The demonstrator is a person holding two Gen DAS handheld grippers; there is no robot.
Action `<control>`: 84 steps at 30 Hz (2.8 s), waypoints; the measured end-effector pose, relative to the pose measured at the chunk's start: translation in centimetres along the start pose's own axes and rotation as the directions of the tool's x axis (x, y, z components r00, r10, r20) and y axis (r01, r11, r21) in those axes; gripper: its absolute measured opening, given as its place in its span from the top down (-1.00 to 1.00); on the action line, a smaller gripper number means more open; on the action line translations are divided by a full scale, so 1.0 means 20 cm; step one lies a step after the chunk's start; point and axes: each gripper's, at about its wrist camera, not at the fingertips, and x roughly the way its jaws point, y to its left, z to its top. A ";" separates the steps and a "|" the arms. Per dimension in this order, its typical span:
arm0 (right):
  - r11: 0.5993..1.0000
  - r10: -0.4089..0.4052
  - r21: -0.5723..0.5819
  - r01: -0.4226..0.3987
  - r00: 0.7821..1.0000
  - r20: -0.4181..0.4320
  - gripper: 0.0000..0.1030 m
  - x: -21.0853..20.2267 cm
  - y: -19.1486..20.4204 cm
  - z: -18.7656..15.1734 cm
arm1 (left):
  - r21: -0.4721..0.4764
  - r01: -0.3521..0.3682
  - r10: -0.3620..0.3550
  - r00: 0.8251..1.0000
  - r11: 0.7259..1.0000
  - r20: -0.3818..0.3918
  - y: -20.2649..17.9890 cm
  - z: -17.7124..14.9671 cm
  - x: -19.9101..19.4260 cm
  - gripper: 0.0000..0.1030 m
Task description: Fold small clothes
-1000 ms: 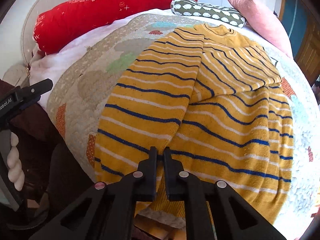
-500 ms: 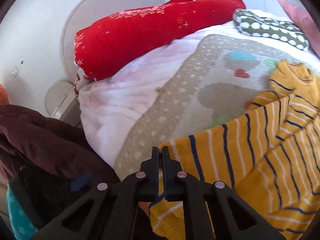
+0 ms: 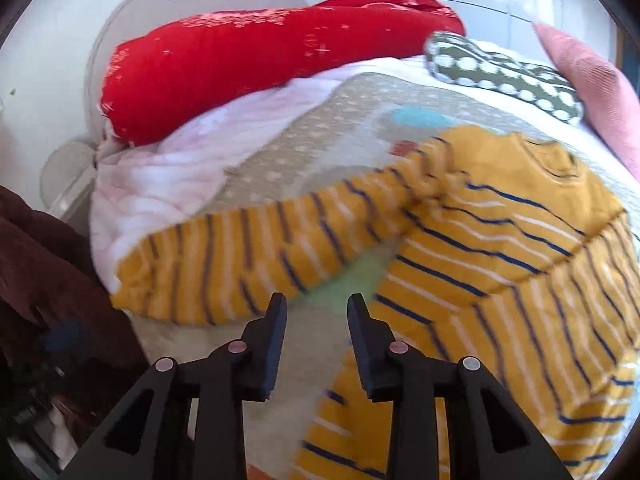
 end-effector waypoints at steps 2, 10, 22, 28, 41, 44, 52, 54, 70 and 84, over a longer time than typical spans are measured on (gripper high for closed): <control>0.998 -0.057 -0.010 0.056 0.998 -0.026 0.35 -0.04 -0.09 -0.09 | 0.014 0.026 -0.025 1.000 1.000 -0.016 -0.06 -0.01 0.03 -0.63; 0.976 -0.160 -0.158 0.151 0.986 -0.049 0.28 0.09 0.01 -0.31 | 0.094 0.060 -0.055 0.997 0.994 -0.059 -0.29 -0.08 -0.01 -0.63; 0.849 -0.366 0.460 0.261 0.917 0.155 0.84 -0.60 -0.86 -0.47 | 0.144 0.180 -0.157 0.975 0.973 -0.159 -0.54 -0.20 0.02 -0.63; 0.364 -0.748 0.726 0.583 0.648 -0.145 0.75 -0.96 -1.46 -0.85 | 0.145 0.240 -0.196 0.944 0.960 -0.264 -0.66 -0.30 0.14 -0.63; 0.733 -0.170 0.677 0.065 0.981 0.090 0.16 -0.72 -1.05 -1.25 | 0.182 0.350 -0.251 0.875 0.919 -0.415 -0.86 -0.44 0.36 -0.13; 0.764 -0.223 0.634 0.123 0.972 0.080 0.16 -0.66 -0.94 -1.25 | 0.214 0.337 -0.217 0.871 0.917 -0.440 -0.89 -0.44 0.37 0.72; 0.772 -0.186 0.631 0.080 0.977 0.105 0.90 -0.71 -0.93 -1.23 | 0.174 0.354 -0.255 0.870 0.919 -0.423 -0.82 -0.37 0.22 0.78; 0.759 -0.165 0.649 0.054 0.980 0.112 0.91 -0.77 -0.93 -1.29 | 0.190 0.352 -0.249 0.873 0.917 -0.419 -0.80 -0.37 0.17 0.78; 0.677 -0.198 0.735 0.037 0.971 0.133 0.83 -0.94 -1.02 -1.57 | 0.225 0.294 -0.195 0.905 0.929 -0.377 -0.62 -0.41 0.06 0.75; 0.343 -0.336 0.931 -0.130 0.908 0.250 0.16 -0.88 -1.79 -1.48 | 0.302 0.325 -0.235 0.925 0.896 -0.299 -0.93 -0.25 0.01 0.20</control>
